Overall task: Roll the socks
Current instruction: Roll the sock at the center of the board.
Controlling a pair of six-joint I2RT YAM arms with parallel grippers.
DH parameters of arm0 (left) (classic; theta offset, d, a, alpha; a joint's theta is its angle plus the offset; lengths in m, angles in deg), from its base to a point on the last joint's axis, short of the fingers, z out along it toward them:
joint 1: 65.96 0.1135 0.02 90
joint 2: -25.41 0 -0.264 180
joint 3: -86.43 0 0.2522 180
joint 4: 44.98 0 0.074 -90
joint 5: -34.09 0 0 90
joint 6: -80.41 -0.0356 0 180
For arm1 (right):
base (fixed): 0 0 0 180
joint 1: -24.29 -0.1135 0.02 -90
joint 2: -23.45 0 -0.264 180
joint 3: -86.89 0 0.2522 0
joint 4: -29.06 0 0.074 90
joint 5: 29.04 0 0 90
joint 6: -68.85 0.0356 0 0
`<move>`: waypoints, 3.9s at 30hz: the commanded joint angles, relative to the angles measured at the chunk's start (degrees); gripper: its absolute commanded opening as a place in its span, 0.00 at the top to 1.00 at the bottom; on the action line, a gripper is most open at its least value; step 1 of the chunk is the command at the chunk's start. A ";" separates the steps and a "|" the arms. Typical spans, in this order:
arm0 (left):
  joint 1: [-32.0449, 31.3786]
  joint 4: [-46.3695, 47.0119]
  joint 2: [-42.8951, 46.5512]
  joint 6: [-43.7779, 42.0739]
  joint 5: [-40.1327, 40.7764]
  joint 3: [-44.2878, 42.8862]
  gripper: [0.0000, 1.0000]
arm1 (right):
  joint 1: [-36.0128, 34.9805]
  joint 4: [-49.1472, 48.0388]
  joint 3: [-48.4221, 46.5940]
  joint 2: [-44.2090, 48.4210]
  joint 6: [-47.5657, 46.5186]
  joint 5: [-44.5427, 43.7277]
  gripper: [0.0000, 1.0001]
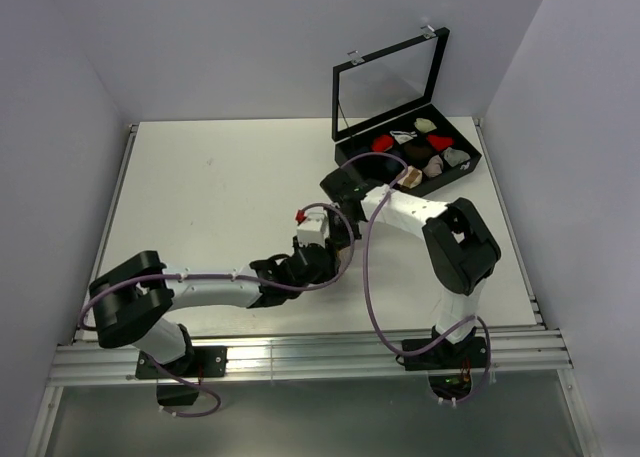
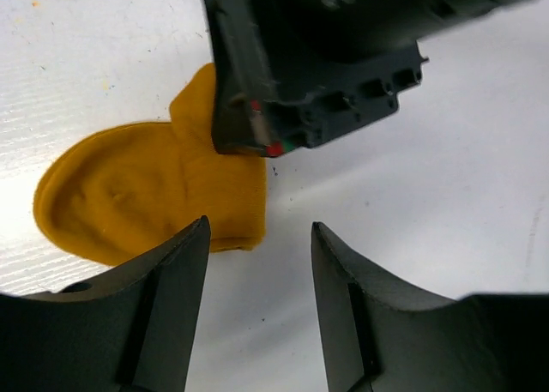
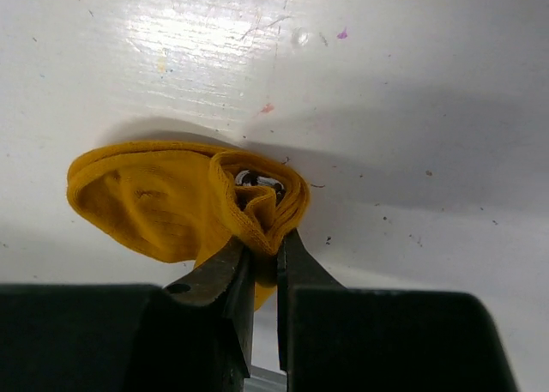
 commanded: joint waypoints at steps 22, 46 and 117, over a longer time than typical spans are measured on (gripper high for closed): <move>-8.29 -16.57 -18.99 6.49 21.23 -13.12 0.70 | -1.96 5.08 -3.04 -1.75 -0.14 0.78 1.00; 10.16 11.27 4.90 28.63 -15.15 21.59 0.99 | 3.05 -28.57 17.60 18.29 11.20 16.42 0.36; -5.48 -25.80 -16.79 8.51 20.79 -16.28 0.57 | -3.46 1.74 -1.02 -0.43 6.02 1.58 1.00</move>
